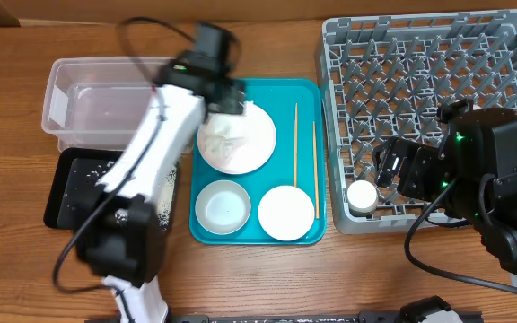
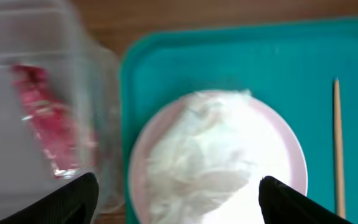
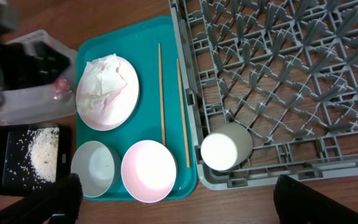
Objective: Sort waste into correct bins and load items into the dishwasher
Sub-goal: 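Pick the white tissue off the plate with the left gripper into the bin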
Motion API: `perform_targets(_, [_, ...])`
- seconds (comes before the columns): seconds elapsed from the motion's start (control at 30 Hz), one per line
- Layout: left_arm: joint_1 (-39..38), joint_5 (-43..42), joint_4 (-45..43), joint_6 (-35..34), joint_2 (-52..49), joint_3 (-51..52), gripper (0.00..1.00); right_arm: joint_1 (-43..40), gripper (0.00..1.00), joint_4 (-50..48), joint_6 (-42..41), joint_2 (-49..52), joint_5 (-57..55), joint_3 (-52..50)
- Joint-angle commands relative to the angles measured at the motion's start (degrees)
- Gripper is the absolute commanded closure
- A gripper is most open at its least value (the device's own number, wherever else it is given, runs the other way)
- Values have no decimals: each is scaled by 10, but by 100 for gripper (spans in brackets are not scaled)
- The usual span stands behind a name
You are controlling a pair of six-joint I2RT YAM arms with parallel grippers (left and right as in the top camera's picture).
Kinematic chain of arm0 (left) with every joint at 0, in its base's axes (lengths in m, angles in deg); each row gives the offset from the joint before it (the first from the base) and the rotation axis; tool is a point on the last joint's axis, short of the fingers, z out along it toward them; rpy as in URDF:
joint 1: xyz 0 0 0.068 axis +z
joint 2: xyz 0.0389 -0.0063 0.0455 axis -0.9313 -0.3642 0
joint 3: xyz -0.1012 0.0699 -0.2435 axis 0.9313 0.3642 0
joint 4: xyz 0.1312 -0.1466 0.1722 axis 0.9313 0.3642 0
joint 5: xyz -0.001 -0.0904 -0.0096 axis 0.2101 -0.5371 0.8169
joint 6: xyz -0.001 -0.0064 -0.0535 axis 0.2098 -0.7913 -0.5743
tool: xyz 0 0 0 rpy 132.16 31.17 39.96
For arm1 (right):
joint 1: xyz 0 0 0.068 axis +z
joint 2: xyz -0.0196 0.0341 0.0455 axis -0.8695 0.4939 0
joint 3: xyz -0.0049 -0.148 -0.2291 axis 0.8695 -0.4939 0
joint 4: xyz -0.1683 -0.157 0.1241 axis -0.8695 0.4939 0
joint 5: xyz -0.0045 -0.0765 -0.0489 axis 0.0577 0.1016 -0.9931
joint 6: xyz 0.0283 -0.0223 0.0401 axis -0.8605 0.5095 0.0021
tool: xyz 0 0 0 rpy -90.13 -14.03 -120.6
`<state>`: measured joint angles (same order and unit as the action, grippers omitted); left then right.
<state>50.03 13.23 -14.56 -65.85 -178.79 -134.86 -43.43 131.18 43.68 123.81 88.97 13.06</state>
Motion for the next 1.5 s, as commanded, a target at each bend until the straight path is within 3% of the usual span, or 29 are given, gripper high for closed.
perform_targets(0.0, [-10,37,1,53,-68,6,18,0,0,0,3,-2,1,1])
perform_targets(0.13, [-10,34,-5,37,-116,6,25,0,0,2,3,-2,1,1])
perform_targets(0.2, [-10,19,-2,37,-125,6,35,0,0,2,3,-2,1,1])
perform_targets(0.23, [-10,6,0,37,-126,6,45,0,0,2,3,-2,1,1])
perform_targets(0.33, [-11,-31,17,38,-121,-2,96,0,0,1,3,-2,1,1])
perform_targets(0.37, [-11,-37,30,37,-119,-10,96,0,0,1,3,-2,1,1])
perform_targets(0.53, [-9,-35,94,0,-73,-59,96,0,0,1,3,-2,1,1])
perform_targets(0.8, [35,-16,89,-6,43,-77,96,0,0,1,3,-2,1,1])
perform_targets(0.97, [98,61,100,-42,41,-74,96,0,0,1,3,-2,1,1])
perform_targets(1.1, [158,61,98,-75,25,-74,94,0,0,1,3,-2,1,1])
perform_targets(1.13, [169,45,96,-74,22,-74,83,0,0,1,3,-2,1,1])
perform_targets(1.2, [183,-2,99,-45,16,-74,47,0,0,1,3,-2,1,1])
perform_targets(1.23, [186,-17,104,-35,16,-74,39,0,0,1,3,-2,1,1])
perform_targets(1.33, [186,-19,145,-30,24,-90,31,0,0,1,3,-2,1,1])
perform_targets(1.47, [178,-20,203,-30,56,-135,33,0,0,1,3,-2,1,1])
